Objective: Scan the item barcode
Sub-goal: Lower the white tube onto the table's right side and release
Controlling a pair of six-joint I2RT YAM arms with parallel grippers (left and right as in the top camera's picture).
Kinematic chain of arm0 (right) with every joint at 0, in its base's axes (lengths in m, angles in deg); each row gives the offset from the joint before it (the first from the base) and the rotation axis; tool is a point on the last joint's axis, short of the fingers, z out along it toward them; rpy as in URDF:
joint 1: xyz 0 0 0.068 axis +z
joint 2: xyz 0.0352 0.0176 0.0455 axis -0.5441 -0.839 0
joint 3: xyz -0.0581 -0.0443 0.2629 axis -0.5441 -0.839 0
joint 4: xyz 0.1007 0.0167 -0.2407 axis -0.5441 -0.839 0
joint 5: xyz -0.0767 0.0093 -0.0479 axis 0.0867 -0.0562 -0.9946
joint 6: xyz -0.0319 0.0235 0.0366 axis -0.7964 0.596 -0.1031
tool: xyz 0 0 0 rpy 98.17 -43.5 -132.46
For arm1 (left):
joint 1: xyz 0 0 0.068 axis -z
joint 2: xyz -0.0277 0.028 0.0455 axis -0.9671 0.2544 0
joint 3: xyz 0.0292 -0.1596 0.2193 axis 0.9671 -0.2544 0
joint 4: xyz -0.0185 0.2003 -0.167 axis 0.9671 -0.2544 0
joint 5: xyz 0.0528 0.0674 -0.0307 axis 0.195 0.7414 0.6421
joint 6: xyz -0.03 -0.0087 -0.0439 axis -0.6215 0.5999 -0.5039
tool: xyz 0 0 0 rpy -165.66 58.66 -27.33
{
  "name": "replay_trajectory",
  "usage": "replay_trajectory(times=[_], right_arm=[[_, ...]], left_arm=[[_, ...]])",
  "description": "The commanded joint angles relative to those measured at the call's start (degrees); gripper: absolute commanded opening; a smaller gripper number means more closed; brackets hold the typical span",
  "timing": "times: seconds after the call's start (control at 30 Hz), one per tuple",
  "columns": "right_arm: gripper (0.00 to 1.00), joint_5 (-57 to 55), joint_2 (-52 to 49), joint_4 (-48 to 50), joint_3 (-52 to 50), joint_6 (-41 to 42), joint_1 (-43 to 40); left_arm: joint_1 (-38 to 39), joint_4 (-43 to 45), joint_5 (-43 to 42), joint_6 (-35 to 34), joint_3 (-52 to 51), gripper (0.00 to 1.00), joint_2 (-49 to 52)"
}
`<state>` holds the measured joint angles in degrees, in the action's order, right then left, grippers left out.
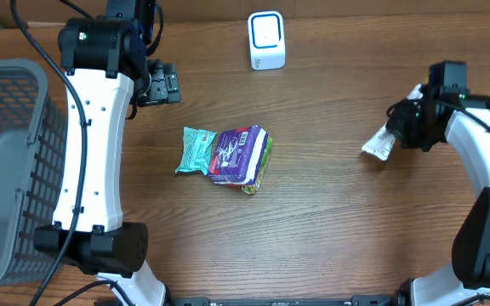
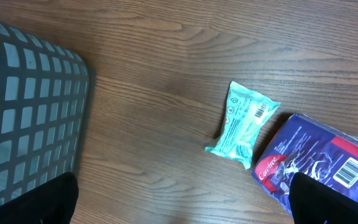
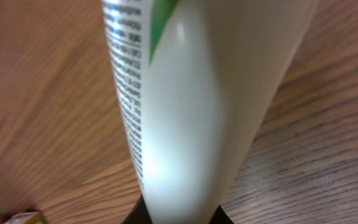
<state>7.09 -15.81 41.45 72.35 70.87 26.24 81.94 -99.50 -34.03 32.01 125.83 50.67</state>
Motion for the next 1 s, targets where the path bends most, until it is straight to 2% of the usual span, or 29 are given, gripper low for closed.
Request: replay_trajectory(times=[0.0, 0.47, 0.57, 0.77, 0.87, 0.97], right_arm=[[0.04, -0.8, 1.6, 3.4, -2.8, 0.7, 0.2], [0.05, -0.9, 1.6, 3.0, -3.5, 0.7, 0.2], [0.13, -0.9, 1.6, 2.5, -3.5, 0.7, 0.2], [0.21, -0.8, 1.6, 1.1, -3.5, 0.7, 0.2], [0.42, -0.3, 1.7, 0.6, -3.4, 0.6, 0.2], [0.43, 1.7, 2.0, -3.5, -0.9, 0.0, 0.3]], left_arm=[[0.0, 0.1, 0.7, -1.0, -0.2, 1.00, 0.5], [0.0, 0.1, 0.7, -1.0, -0.2, 0.99, 0.5], [0.0, 0.1, 0.7, -1.0, -0.2, 1.00, 0.5], [0.0, 0.1, 0.7, -1.0, -0.2, 1.00, 0.5], [0.0, 0.1, 0.7, -1.0, -0.2, 1.00, 0.5], [0.0, 0.1, 0.7, -1.0, -0.2, 1.00, 0.5]])
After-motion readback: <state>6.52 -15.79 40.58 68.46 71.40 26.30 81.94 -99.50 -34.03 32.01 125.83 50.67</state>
